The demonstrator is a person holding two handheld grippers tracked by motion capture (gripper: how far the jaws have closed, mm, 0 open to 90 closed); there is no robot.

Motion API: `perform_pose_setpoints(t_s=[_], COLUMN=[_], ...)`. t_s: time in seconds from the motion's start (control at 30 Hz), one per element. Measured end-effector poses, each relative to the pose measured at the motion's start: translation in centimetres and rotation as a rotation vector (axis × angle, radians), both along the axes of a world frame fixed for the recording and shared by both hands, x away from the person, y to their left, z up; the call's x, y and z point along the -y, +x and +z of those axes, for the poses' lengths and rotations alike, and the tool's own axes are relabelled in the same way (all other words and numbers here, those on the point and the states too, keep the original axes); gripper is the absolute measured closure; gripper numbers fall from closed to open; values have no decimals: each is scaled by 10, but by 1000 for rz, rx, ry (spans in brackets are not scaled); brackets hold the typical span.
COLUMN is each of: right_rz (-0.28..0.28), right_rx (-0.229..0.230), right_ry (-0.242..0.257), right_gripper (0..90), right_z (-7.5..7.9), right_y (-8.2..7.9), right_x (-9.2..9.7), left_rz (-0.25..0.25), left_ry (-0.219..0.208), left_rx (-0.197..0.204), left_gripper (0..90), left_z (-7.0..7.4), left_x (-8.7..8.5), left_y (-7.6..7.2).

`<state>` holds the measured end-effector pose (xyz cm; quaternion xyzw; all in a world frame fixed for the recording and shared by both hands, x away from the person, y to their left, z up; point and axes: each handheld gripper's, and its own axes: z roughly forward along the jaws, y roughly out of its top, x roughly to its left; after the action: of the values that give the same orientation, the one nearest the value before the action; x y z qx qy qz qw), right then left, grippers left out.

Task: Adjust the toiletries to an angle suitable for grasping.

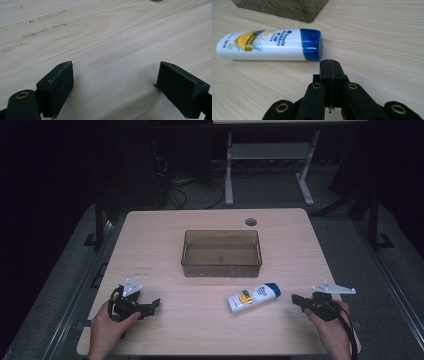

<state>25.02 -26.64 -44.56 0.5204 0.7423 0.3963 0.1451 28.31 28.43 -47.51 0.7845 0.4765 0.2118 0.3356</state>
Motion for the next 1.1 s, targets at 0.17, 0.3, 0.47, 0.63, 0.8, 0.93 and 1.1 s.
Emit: perform_pose_setpoints(t_s=[0.17, 0.3, 0.47, 0.63, 0.8, 0.93, 1.1], right_rz=[26, 55, 72, 95, 115, 129, 152], right_rx=[-2, 3, 3, 2, 1, 4, 10], right_ry=[8, 19, 23, 21, 22, 21, 23], right_gripper=[900, 900, 900, 900, 900, 900, 900], right_z=[2, 5, 7, 8, 9, 10, 12], right_y=[4, 7, 10, 15, 19, 22, 26], right_x=[-7, -14, -20, -28, -37, -44, -52], left_rz=[0, 0, 0, 0, 0, 0, 0], left_ry=[0, 1, 1, 1, 0, 1, 0], left_rx=[0, 0, 0, 0, 0, 0, 0], left_gripper=[127, 127, 127, 127, 127, 127, 127], left_z=[0, 0, 0, 0, 0, 0, 0], left_x=[0, 0, 0, 0, 0, 0, 0], left_y=[0, 0, 0, 0, 0, 0, 0])
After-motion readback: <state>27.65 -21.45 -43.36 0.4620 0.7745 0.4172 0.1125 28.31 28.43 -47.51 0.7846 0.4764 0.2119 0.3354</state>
